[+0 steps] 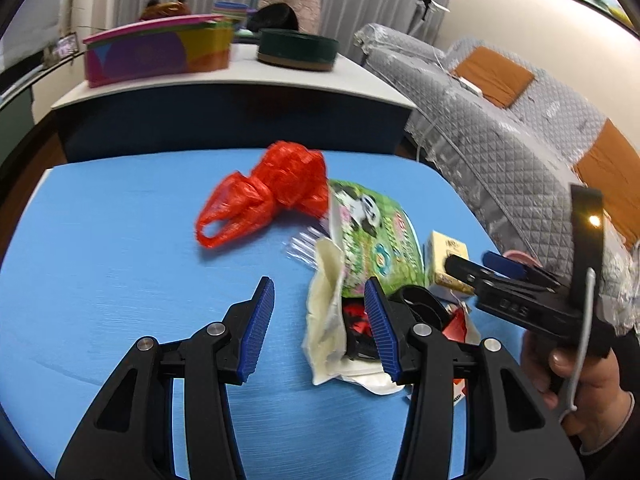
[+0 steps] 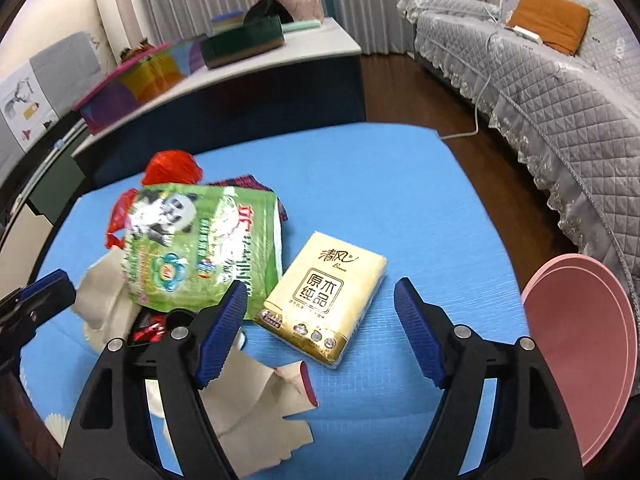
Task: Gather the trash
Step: 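Grasp the yellow tissue pack with the right tool while the left tool grasps white paper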
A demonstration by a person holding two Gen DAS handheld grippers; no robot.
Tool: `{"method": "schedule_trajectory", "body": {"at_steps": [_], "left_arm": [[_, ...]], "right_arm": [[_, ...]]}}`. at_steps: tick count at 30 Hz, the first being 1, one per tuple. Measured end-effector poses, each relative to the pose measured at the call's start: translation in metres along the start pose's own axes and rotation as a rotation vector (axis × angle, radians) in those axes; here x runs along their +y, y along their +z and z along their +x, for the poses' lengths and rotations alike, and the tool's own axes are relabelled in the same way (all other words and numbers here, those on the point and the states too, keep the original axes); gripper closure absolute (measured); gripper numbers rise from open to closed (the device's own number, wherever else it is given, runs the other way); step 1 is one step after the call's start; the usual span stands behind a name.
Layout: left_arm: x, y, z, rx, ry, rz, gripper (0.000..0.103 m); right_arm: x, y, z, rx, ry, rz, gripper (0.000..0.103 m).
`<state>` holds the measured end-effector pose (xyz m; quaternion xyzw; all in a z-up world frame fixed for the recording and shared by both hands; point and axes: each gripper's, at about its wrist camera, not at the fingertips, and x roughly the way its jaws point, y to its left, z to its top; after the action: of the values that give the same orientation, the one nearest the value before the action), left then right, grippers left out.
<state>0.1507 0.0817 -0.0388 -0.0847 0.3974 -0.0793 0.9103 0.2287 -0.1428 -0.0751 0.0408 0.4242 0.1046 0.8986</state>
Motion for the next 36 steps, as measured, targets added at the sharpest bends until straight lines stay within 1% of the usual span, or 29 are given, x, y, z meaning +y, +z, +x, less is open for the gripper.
{"method": "schedule_trajectory", "body": {"at_steps": [6,8,9,10,11,12,13,14,15,20,22,24,30,36], "left_arm": [[-0.006,-0.004,0.020,0.066,-0.011,0.023,0.056],[-0.007,-0.004,0.024,0.080,-0.010,0.027,0.058],[-0.008,-0.004,0.026,0.085,-0.007,0.033,0.066],[-0.008,-0.004,0.027,0.087,-0.003,0.037,0.080],[-0.009,-0.003,0.028,0.089,0.002,0.041,0.085],[-0.010,-0.002,0.027,0.085,0.010,0.046,0.089],[-0.010,-0.002,0.025,0.078,0.011,0.047,0.091],[-0.009,-0.001,0.023,0.070,0.010,0.046,0.092],[-0.010,0.001,0.021,0.060,0.011,0.046,0.094],[-0.009,0.009,0.002,-0.010,0.070,0.063,0.096],[-0.006,0.014,-0.009,-0.045,0.103,0.054,0.097],[-0.002,0.016,-0.018,-0.064,0.120,0.042,0.097],[0.000,0.017,-0.045,-0.109,0.180,0.025,0.097],[-0.001,0.017,-0.065,-0.144,0.207,0.016,0.097]], "right_arm": [[0.001,-0.002,0.015,0.053,-0.046,-0.006,0.027],[0.002,-0.002,0.017,0.060,-0.061,-0.013,0.027],[0.002,-0.002,0.017,0.064,-0.070,-0.018,0.027],[0.001,-0.003,0.018,0.069,-0.081,-0.022,0.027],[-0.001,-0.003,0.019,0.075,-0.088,-0.022,0.028],[-0.002,-0.004,0.019,0.079,-0.088,-0.020,0.030],[-0.004,-0.004,0.019,0.088,-0.085,-0.017,0.035],[-0.005,-0.004,0.019,0.092,-0.083,-0.016,0.043],[-0.007,-0.005,0.019,0.096,-0.078,-0.015,0.047],[-0.012,-0.005,0.006,0.071,-0.073,-0.009,0.049],[-0.015,-0.004,-0.003,0.055,-0.072,-0.004,0.049],[-0.019,-0.005,-0.010,0.043,-0.070,0.003,0.049],[-0.025,-0.009,-0.037,-0.011,-0.052,0.006,0.049],[-0.026,-0.015,-0.070,-0.082,-0.028,-0.023,0.049]]}}
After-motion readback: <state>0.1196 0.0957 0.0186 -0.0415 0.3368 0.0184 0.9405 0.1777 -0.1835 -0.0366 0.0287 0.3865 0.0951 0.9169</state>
